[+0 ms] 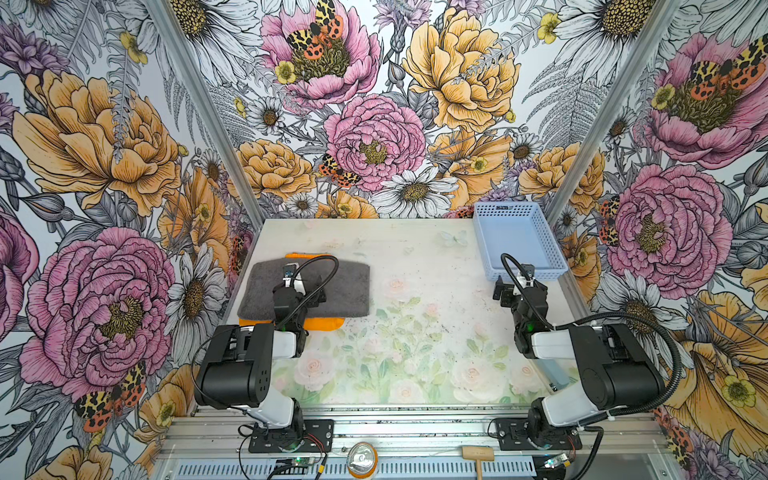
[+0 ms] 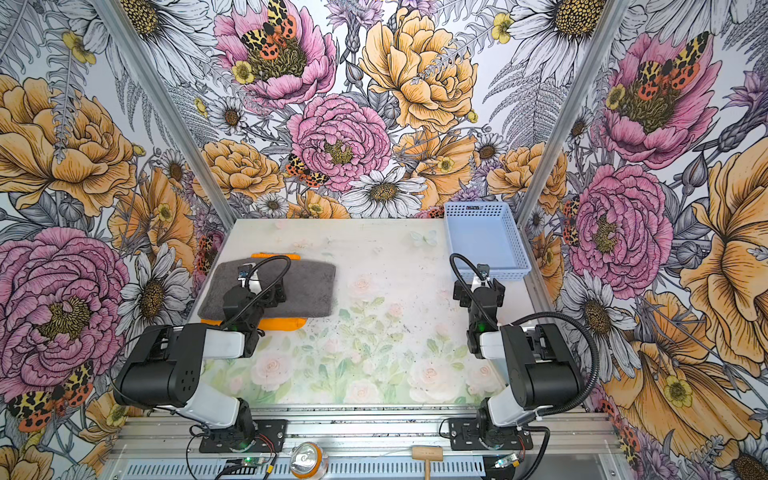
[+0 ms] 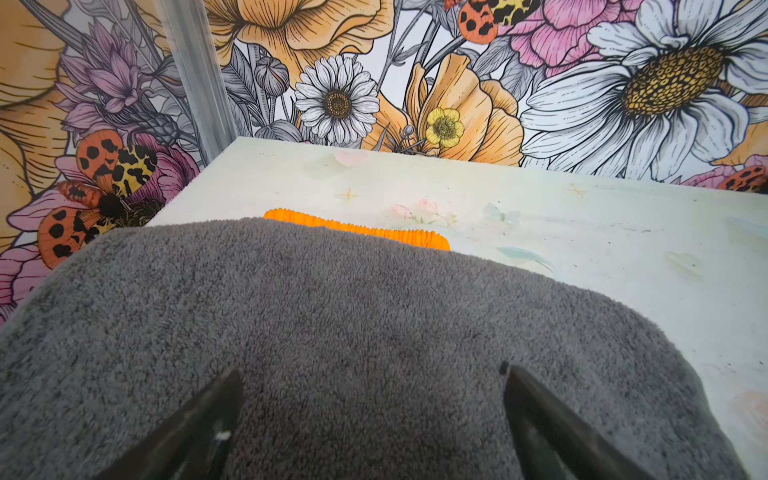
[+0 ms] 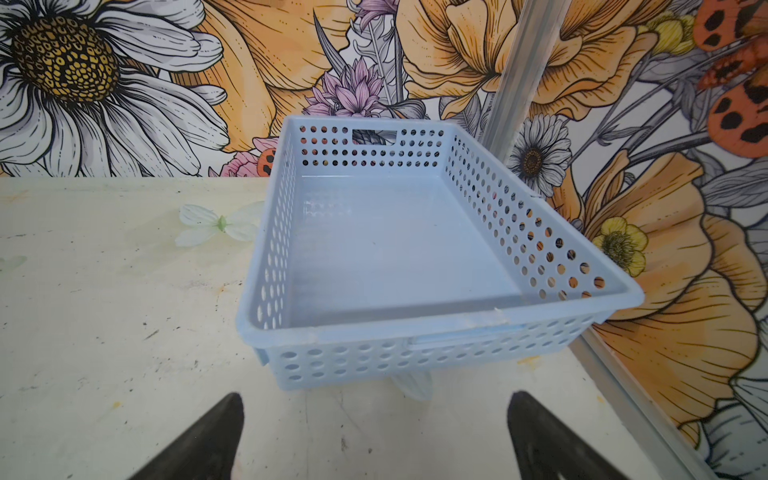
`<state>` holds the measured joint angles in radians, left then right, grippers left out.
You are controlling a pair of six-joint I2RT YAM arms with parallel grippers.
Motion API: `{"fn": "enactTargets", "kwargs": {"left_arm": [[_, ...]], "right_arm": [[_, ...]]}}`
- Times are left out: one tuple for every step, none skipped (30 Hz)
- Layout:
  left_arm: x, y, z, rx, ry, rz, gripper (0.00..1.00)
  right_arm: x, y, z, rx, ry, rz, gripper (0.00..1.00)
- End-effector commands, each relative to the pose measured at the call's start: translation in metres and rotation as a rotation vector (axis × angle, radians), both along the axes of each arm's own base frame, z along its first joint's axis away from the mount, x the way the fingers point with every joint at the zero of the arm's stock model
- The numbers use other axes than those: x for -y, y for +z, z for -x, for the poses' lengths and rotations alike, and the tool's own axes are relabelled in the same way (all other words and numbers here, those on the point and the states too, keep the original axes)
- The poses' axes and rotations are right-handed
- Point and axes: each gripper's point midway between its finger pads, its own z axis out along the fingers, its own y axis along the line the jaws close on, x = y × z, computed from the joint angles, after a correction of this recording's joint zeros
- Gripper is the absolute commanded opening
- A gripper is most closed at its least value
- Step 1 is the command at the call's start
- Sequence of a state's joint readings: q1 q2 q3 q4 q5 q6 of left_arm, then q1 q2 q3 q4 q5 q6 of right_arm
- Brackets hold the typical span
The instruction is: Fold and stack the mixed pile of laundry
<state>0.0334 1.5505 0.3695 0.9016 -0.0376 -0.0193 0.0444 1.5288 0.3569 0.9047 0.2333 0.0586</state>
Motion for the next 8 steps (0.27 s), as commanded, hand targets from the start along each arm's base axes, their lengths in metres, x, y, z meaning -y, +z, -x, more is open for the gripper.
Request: {"fn": "enactTargets", "kwargs": {"left_arm": [[-0.0051,0.0138,-0.0015,0.061,0.017,0.004,0.99],[-0.0056,0.0128,-0.0012,0.056,0.018,0.003,0.99],[-0.0053,0.0137,-0.0017,0.06,0.017,0.002,0.99],[-0.0047,0.0137,-0.0019,0.059,0.016,0.002,0.99],[-0.0047,0.0135,-0.0017,0.059,0.015,0.002,0.99],[-0.0045,0.013,-0.0017,0.057,0.015,0.002,0.99],[-0.0049,0.0126,-0.0016,0.055,0.016,0.002,0.99],[-0.0049,0.0132,-0.0018,0.057,0.016,0.002,0.99]], "right_arm": [[0.0018,0.0046,-0.0008,0.026,-0.011,0.005,1.0],[0.0019,0.0048,-0.0009,0.027,-0.012,0.006,1.0],[0.0016,0.0041,-0.0011,0.023,-0.011,0.007,1.0],[0.0014,0.0038,-0.0018,0.02,-0.008,0.004,1.0],[0.0014,0.0037,-0.0024,0.018,-0.004,-0.001,1.0],[0.0008,0.0045,-0.003,0.02,-0.002,-0.001,1.0],[0.0015,0.0038,-0.0024,0.018,-0.003,-0.001,1.0],[0.0012,0.0043,-0.0026,0.021,-0.003,-0.002,1.0]]}}
